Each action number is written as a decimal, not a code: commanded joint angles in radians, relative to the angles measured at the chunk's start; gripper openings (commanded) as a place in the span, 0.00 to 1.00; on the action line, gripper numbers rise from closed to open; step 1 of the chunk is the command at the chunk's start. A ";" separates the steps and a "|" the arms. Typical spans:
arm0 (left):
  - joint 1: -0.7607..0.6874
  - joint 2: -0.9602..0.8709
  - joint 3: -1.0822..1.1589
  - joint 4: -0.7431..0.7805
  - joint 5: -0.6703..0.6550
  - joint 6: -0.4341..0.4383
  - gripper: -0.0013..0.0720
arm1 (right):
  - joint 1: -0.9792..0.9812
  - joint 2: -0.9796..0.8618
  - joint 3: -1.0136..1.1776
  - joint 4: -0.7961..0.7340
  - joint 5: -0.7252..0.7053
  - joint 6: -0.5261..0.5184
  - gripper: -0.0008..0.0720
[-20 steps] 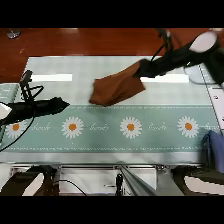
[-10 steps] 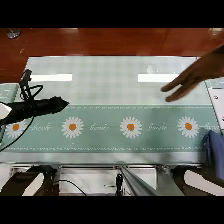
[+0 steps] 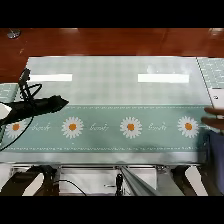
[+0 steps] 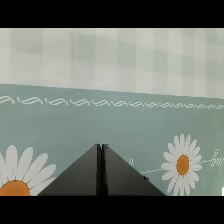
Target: Fold the shirts.
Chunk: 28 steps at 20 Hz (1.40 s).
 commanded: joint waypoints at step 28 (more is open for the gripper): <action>-0.155 -0.529 0.542 0.622 -0.290 -0.306 0.05 | 1.083 -0.616 -0.223 -0.078 -0.690 0.107 0.04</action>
